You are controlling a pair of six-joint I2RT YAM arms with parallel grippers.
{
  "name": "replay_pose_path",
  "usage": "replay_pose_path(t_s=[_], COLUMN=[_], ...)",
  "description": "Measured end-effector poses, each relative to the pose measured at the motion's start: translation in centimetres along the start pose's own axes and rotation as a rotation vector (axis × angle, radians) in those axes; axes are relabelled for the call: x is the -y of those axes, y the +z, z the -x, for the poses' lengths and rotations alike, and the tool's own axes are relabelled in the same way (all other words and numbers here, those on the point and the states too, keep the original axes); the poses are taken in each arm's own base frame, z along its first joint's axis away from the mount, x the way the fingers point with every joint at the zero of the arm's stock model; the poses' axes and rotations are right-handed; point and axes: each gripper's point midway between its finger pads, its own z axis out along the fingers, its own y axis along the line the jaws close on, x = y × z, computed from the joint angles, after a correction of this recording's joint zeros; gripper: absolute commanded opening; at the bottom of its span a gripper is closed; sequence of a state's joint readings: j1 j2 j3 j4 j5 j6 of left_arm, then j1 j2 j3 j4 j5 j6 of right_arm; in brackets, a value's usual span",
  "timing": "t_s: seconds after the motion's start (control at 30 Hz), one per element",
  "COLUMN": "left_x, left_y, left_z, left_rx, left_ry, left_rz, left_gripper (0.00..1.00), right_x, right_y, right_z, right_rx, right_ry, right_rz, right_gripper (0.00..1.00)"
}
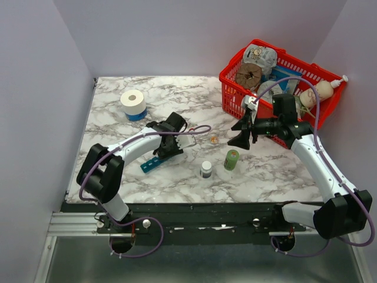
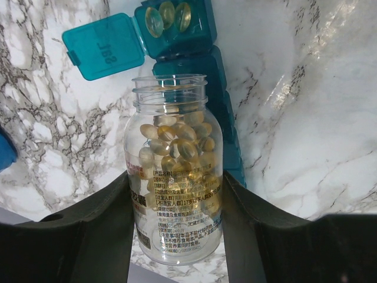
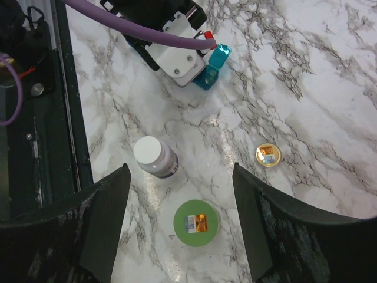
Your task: Sort the pills into containers
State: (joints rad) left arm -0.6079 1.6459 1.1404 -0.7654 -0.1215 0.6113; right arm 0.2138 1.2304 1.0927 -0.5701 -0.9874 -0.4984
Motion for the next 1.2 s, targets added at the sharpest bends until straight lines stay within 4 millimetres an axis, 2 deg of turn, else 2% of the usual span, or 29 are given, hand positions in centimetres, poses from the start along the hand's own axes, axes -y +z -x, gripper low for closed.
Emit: replay_pose_path(t_s=[0.13,0.33,0.73,0.87,1.03,1.17,1.2], left_x=[0.5,0.4,-0.2,0.4,1.6,2.9,3.1], left_y=[0.2,-0.4,-2.3,-4.8,-8.3,-10.8,-11.3], left_z=[-0.7,-0.9,-0.8,0.7,2.9,4.2,4.4], left_rx=[0.022,0.127,0.440,0.642,0.907,1.075,1.101], left_ry=[-0.015,-0.060,-0.161,-0.146,-0.125,-0.110,-0.107], left_rz=[0.009,0.064,0.171,0.218,0.237,0.216,0.213], left_gripper=[0.00,0.00,0.00,0.00,0.00,0.00,0.00], right_x=[0.0,0.1,0.1,-0.6,-1.9,-2.6,-2.6], right_y=[0.0,0.1,0.3,0.4,0.7,0.6,0.5], right_z=[0.0,-0.2,-0.5,-0.6,-2.5,-2.9,-2.6], right_rx=[-0.001,-0.004,-0.006,0.008,0.011,0.019,0.024], right_ry=[0.001,0.005,-0.027,-0.087,-0.172,-0.274,-0.311], right_rz=[0.000,0.002,0.024,0.071,0.152,0.195,0.207], right_gripper=[0.79,0.79,0.79,0.79,0.79,0.92,0.99])
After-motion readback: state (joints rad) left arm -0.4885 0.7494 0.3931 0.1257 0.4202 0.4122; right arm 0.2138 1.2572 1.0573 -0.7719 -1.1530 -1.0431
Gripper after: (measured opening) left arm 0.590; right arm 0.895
